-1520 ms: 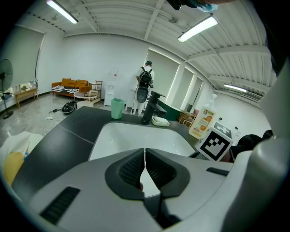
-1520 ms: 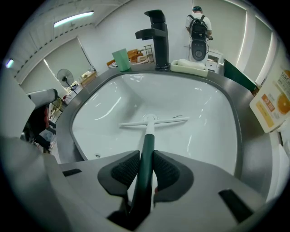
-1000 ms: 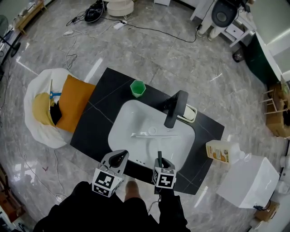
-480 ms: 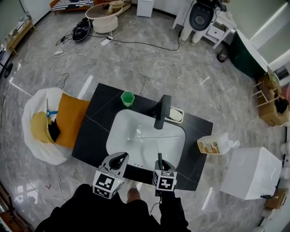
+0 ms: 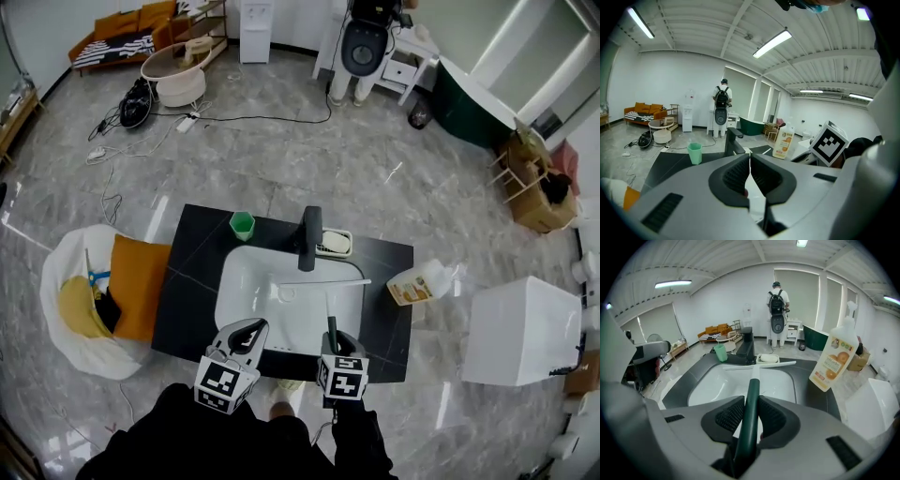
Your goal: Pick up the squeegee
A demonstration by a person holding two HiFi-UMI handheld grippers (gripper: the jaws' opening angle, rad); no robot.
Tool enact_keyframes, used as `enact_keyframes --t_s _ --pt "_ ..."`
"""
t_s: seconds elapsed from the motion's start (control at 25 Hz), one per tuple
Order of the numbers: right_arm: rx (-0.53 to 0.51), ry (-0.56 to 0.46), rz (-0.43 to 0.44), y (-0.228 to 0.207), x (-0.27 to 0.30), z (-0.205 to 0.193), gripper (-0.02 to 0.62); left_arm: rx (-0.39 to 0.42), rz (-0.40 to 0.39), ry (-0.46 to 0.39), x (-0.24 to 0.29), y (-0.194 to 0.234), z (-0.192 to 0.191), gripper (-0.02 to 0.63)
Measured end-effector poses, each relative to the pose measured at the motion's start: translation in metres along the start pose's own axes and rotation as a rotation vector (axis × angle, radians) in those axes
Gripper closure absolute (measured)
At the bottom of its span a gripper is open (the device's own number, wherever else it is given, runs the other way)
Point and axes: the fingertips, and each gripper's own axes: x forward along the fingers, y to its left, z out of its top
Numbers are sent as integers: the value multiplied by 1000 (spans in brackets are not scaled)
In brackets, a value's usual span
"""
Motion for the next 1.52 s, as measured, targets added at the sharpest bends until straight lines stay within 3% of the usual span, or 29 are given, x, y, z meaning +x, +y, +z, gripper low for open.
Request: enact_keyframes --t_s 0.68,1.28,1.52 --pt "159 -283 -193 -19 -123 20 485 175 -229 -127 -19 -66 69 578" --pt "289 -462 -363 -22 -209 -13 485 292 -424 -180 -39 -122 90 578" --pt "333 -483 -409 -20 -229 -38 485 322 -489 -175 -48 -144 83 578"
